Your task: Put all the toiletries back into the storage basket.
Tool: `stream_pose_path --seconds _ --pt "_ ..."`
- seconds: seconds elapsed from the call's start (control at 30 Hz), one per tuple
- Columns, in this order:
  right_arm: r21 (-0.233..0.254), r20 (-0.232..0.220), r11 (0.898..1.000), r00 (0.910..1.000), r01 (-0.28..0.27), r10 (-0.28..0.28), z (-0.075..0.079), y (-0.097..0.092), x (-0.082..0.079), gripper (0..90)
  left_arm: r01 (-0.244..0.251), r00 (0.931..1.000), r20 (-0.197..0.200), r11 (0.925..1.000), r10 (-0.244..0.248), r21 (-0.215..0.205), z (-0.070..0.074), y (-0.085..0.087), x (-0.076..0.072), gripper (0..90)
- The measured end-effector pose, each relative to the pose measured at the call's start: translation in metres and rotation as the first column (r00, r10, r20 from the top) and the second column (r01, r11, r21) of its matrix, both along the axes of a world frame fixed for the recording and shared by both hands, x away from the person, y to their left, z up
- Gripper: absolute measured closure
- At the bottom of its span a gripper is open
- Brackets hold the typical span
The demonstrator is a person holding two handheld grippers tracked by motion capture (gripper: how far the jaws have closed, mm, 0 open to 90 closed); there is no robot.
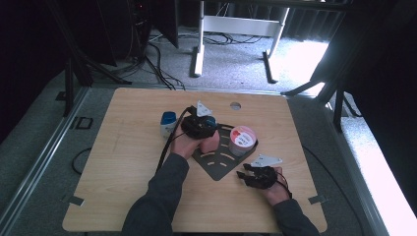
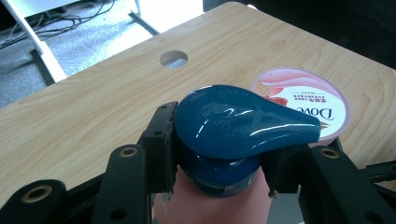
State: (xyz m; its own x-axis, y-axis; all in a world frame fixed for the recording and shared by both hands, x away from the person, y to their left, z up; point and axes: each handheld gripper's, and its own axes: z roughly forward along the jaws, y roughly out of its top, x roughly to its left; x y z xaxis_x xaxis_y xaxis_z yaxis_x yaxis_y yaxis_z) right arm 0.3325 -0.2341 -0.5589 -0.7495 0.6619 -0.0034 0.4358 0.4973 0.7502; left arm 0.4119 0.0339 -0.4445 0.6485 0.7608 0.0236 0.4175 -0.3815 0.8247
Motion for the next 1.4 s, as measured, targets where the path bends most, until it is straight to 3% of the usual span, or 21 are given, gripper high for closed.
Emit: stream_pose_path --seconds 1.13,1.4 --pt "0.0 0.0 1.0 1.0 -0.001 0.001 0.0 0.0 0.0 54.7 -0.022 0.9998 0.001 0.9997 0.022 -0.012 -0.007 -0.018 0.022 52.8" --pt "0.002 -0.002 1.0 1.0 0.0 0.0 0.0 0.0 0.0 54.8 -0.032 0.9994 0.009 0.9993 0.032 0.018 -0.007 -0.026 0.026 52.8"
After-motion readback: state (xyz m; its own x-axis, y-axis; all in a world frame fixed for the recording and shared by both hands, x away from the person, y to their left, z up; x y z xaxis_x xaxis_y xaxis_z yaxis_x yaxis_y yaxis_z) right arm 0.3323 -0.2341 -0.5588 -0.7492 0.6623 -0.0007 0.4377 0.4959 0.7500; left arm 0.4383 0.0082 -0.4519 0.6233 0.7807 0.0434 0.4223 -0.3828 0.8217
